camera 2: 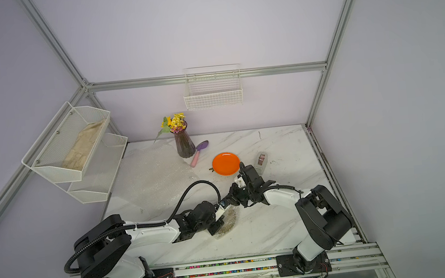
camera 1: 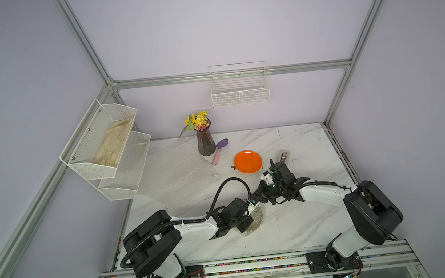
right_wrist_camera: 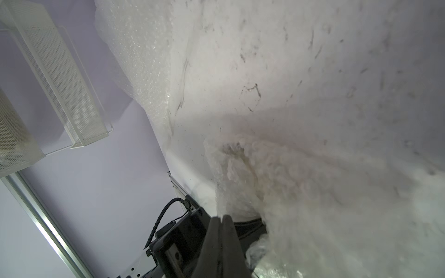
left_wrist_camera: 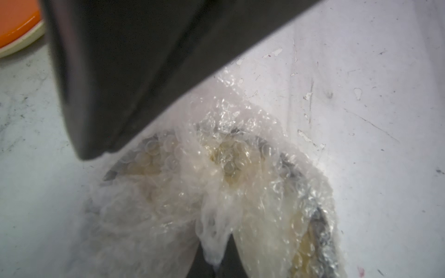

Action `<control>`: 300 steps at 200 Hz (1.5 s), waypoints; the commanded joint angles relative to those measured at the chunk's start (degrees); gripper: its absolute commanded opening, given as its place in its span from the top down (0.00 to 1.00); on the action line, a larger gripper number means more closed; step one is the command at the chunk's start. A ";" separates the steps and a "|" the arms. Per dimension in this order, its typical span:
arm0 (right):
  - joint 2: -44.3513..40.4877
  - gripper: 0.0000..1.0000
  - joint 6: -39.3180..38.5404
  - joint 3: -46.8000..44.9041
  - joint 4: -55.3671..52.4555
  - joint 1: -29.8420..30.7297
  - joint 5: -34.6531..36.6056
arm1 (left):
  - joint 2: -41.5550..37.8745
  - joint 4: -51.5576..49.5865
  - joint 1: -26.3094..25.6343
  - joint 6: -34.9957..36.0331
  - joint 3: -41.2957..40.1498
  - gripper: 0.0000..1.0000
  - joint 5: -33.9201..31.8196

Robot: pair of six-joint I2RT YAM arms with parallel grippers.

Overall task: Wrap dinner plates in bubble wrap
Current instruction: Wrap the plate in the bubble wrap.

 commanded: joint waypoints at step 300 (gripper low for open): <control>-1.69 1.00 -16.24 7.75 -30.18 1.06 18.48 | 11.06 -33.73 12.09 -35.31 16.96 0.69 19.92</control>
